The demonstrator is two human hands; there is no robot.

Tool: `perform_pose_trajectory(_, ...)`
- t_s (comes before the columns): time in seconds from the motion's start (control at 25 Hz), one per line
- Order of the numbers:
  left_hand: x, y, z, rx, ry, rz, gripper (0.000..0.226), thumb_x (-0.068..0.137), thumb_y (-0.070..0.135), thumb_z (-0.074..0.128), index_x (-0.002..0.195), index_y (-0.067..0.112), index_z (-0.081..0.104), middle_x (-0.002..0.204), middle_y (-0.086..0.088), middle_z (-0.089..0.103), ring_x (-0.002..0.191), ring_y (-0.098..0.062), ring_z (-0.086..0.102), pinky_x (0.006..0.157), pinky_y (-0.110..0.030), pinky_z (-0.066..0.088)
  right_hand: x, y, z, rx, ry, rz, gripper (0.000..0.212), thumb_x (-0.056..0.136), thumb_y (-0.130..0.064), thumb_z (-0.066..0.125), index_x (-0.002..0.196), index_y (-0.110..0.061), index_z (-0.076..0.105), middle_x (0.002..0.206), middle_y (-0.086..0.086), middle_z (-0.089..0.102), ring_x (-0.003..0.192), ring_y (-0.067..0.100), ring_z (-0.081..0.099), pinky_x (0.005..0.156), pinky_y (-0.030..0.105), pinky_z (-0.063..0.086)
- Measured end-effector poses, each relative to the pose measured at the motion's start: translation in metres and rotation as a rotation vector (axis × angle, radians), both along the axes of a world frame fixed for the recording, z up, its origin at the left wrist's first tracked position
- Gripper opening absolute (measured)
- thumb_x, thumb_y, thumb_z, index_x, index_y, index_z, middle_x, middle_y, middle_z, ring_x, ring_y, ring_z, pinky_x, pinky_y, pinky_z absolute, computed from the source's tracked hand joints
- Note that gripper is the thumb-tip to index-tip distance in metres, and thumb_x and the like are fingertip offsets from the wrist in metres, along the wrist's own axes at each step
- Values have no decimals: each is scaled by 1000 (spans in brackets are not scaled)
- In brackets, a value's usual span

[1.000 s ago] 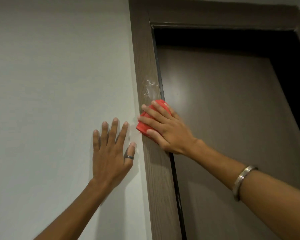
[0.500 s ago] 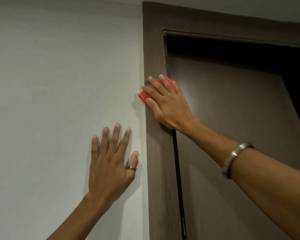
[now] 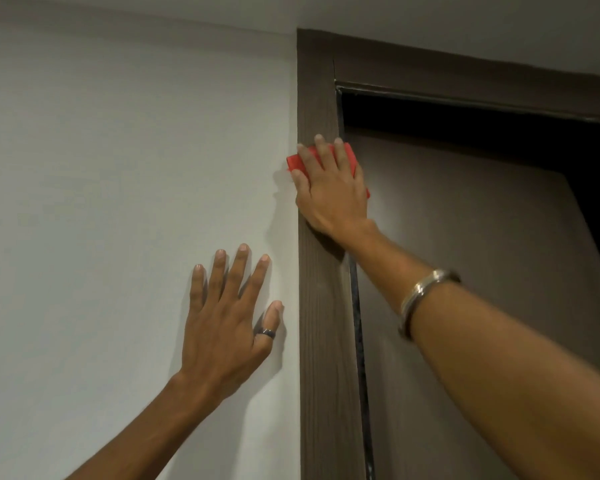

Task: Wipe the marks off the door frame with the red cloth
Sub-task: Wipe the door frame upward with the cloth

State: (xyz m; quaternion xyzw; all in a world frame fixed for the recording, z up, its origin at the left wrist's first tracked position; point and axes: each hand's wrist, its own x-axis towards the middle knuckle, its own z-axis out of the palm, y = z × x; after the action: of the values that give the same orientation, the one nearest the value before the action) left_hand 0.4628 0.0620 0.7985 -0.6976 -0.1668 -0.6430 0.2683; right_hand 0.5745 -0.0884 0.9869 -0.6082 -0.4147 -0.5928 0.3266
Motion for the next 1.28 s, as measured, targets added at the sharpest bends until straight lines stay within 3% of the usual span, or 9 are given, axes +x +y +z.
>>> perform_pose_trajectory(0.16, 3, -2, 24, 7, 31, -11, 74, 101, 60, 28, 166, 26, 23, 177, -6, 10, 164, -29, 2, 132, -58, 5, -6, 2, 6, 23, 53, 15, 58, 110, -49, 30, 164, -29, 26, 175, 3, 19, 164, 35, 11, 127, 61, 22)
perform_pose_trajectory(0.32, 4, -8, 66, -43, 43, 0, 73, 102, 62, 18, 168, 30, 11, 177, -4, 2, 164, -27, -7, 133, -52, -6, -12, -1, 69, 6, 95, -6, 59, 111, -49, 27, 166, -28, 21, 176, 5, 15, 164, 36, 9, 127, 62, 20)
perform_pose_trajectory(0.56, 6, -3, 71, -13, 27, -24, 75, 101, 66, 8, 168, 32, 7, 177, -4, 1, 163, -27, -6, 133, -50, -5, -26, 0, 148, 31, 129, -24, 59, 110, -44, 30, 166, -25, 22, 175, 8, 17, 163, 38, 11, 128, 62, 19)
perform_pose_trajectory(0.76, 3, -6, 73, -22, 48, -36, 76, 99, 66, 6, 168, 33, 6, 177, -4, 1, 164, -27, -7, 133, -49, -7, -29, 1, 168, 18, 162, -74, 63, 108, -46, 31, 166, -25, 19, 174, 11, 18, 161, 40, 16, 128, 61, 20)
perform_pose_trajectory(1.08, -3, -14, 49, -11, 31, -95, 72, 102, 52, 28, 166, 20, 26, 176, -11, 12, 164, -29, 0, 134, -50, 2, -17, 7, 13, 96, 152, -58, 63, 108, -54, 29, 165, -29, 23, 173, 6, 25, 159, 38, 24, 122, 63, 26)
perform_pose_trajectory(1.28, -4, -13, -31, -51, 83, -89, 75, 104, 51, 31, 168, 14, 16, 177, -13, 4, 164, -31, -2, 133, -47, -2, -20, 9, -111, 79, 234, -107, 68, 107, -58, 30, 167, -28, 20, 175, 5, 23, 158, 36, 27, 119, 59, 34)
